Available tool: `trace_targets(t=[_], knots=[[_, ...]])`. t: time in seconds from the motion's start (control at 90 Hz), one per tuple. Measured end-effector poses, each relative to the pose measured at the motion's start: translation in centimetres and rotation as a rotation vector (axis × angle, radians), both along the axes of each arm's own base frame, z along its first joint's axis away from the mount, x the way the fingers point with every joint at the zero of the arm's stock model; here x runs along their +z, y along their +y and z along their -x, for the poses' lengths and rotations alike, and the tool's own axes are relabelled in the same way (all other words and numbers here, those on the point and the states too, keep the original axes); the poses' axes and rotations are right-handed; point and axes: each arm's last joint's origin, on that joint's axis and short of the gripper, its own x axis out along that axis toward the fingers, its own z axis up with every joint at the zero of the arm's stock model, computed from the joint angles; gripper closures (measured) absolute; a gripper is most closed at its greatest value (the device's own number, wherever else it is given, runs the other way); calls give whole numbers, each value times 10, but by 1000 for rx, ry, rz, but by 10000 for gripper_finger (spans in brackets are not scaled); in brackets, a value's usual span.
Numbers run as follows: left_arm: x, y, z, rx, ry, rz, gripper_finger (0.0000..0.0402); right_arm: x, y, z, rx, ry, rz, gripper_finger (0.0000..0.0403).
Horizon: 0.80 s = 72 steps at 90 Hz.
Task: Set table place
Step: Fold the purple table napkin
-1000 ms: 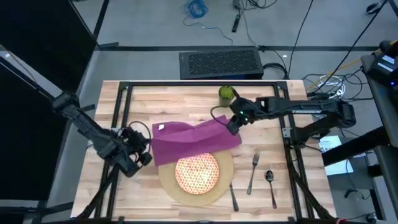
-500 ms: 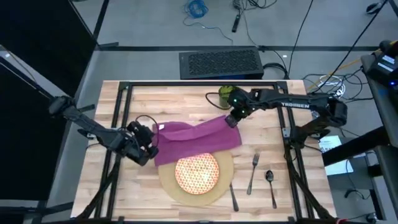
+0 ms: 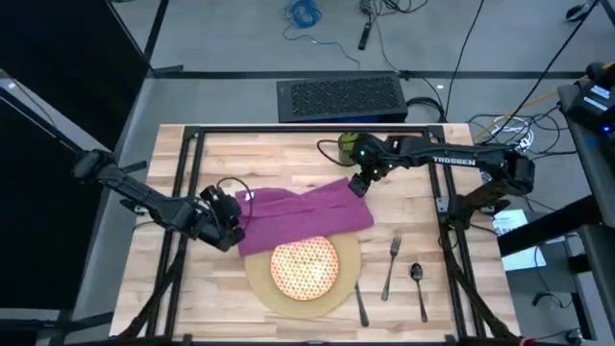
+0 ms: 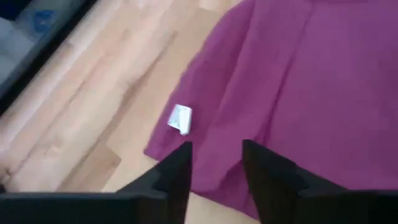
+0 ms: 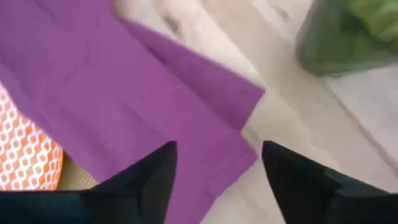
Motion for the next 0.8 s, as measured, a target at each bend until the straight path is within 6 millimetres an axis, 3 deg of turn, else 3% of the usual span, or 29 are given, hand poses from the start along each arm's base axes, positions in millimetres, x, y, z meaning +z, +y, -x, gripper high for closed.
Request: trace_targets(t=[0.133,0.322,0.389,0.467,0.578,0.8], knots=[[17,-6,-15,-31,-138,14,243,6,4,0,2,15,-16,156],[80,-27,-38,-243,-333,-1,244,29,33,7,35,-32,-27,169],[89,-32,-39,-268,-355,27,245,36,48,14,35,-33,-42,176],[81,-41,-42,-316,-310,87,245,39,70,20,41,-34,-32,182],[51,-56,-46,-346,-189,111,245,29,97,24,54,-24,-10,187],[-1,-75,-56,-348,77,21,245,-12,123,22,50,-107,-77,187]])
